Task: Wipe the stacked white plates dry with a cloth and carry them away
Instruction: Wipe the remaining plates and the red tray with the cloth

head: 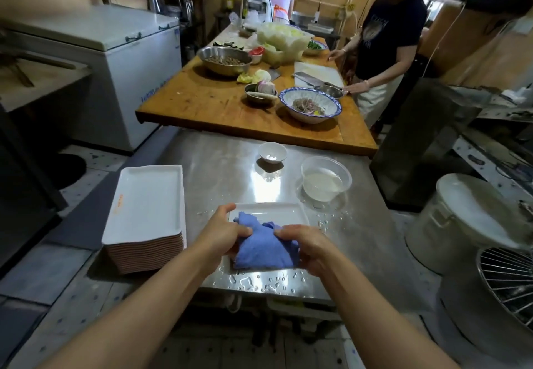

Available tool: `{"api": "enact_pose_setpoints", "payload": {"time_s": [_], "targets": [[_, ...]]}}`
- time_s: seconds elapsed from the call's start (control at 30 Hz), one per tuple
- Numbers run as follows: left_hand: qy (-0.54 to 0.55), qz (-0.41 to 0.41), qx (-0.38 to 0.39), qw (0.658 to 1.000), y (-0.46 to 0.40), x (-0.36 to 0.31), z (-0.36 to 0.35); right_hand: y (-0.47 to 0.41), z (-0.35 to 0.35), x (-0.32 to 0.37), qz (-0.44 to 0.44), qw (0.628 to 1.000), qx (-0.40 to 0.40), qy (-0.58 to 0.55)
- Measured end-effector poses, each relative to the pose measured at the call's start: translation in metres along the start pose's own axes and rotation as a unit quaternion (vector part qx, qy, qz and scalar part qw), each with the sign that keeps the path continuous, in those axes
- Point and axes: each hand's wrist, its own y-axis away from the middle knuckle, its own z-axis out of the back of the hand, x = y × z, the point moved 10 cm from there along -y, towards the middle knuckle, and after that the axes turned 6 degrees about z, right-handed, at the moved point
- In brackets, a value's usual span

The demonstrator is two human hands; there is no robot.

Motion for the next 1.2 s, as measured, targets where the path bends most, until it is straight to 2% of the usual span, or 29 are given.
{"api": "enact_pose_setpoints", "payload": {"time_s": [0.1,0.2,0.33,0.4,0.47,0.57,0.63,0.7,0.83,0.93,1.07,1.13,1.2], "targets": [[-0.030,-0.040,-0.021,0.999,0.004,-0.011,0.002,-0.007,0.010,-0.006,-0.004,0.998,-0.031,-0.061],[-0.034,-0.058,-0.036,0.997,0.002,-0.017,0.000,-0.014,0.019,-0.004,0.044,0.997,-0.032,-0.061],[-0.028,-0.129,-0.003,0.991,0.011,-0.038,-0.021,-0.017,0.019,-0.006,0.045,0.994,0.041,-0.088],[-0.037,-0.191,0.036,0.980,0.020,-0.054,-0.035,-0.019,0.021,0.000,0.070,0.993,0.071,-0.067],[-0.062,-0.255,0.062,0.963,0.032,-0.071,-0.045,-0.020,0.028,0.010,0.102,0.989,0.066,-0.081],[-0.130,-0.310,0.029,0.941,0.039,-0.087,-0.046,-0.015,0.041,0.033,0.152,0.980,0.054,-0.117],[-0.115,-0.289,0.017,0.950,0.035,-0.086,-0.043,-0.009,0.045,0.046,0.182,0.975,0.062,-0.110],[-0.045,-0.240,0.028,0.969,0.028,-0.078,-0.041,-0.005,0.046,0.056,0.208,0.971,0.073,-0.094],[0.055,-0.156,0.021,0.986,0.011,-0.062,-0.039,-0.002,0.045,0.066,0.243,0.966,0.089,0.001],[-0.001,-0.147,-0.015,0.989,0.001,-0.055,-0.036,-0.005,0.045,0.069,0.242,0.963,0.077,0.088],[-0.059,-0.131,-0.015,0.990,-0.012,-0.039,-0.036,-0.009,0.048,0.059,0.213,0.964,0.070,0.141],[-0.072,-0.138,-0.024,0.988,-0.018,-0.033,-0.036,-0.014,0.049,0.052,0.231,0.949,0.045,0.208],[-0.097,-0.138,-0.057,0.984,-0.027,-0.024,-0.033,-0.023,0.049,0.039,0.205,0.952,0.023,0.228]]}}
